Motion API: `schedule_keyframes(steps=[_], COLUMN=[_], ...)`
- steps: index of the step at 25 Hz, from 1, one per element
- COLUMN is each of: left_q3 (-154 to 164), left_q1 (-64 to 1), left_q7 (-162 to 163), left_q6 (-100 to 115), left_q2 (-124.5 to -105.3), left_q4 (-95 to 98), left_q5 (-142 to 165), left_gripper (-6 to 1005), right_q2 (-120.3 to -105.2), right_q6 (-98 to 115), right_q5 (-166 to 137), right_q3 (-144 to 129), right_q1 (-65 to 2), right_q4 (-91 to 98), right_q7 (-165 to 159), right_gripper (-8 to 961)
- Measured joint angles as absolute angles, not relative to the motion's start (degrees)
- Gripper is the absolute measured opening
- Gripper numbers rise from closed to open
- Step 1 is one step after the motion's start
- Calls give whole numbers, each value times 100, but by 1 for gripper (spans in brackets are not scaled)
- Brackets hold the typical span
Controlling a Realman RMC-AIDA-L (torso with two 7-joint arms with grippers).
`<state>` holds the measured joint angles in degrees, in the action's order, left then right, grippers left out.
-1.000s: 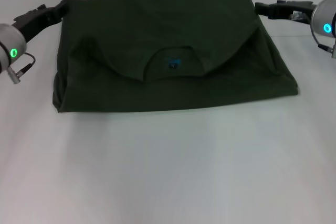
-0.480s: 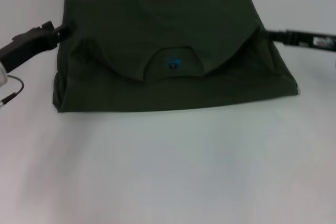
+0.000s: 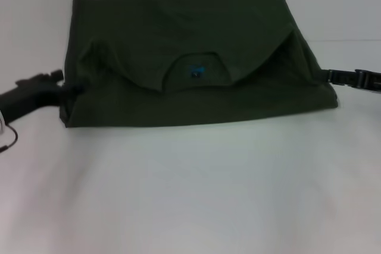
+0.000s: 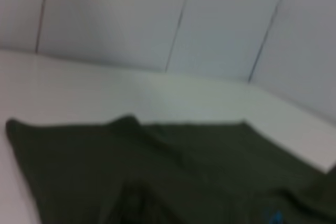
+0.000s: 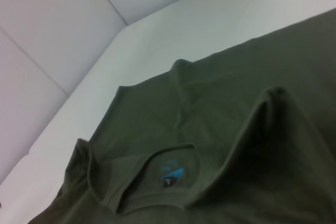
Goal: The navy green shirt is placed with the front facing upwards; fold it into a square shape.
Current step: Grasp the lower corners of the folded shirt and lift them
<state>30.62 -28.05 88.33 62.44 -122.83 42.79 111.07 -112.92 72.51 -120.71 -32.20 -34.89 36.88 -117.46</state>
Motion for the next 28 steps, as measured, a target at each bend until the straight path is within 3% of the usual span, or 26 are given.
schedule_keyframes(steps=[7,28], left_q3=[3244,3797], left_q1=[-2775,-2781], left_q7=[8513,7936], left_q6=[5775,5266], left_q2=[-12385,-12423], left_q4=[4289,4251], left_q5=[11742,12326], left_gripper=[741,739], right_q2=[-11204,-11262], right_q6=[7217,7089], right_q5=[-12071,-12080], right_q3=[-3172,-3129], right_q1=[-3478,-3418], right_q4=[3666,3637], right_q7=[-11997,-12164], right_gripper=[676,677])
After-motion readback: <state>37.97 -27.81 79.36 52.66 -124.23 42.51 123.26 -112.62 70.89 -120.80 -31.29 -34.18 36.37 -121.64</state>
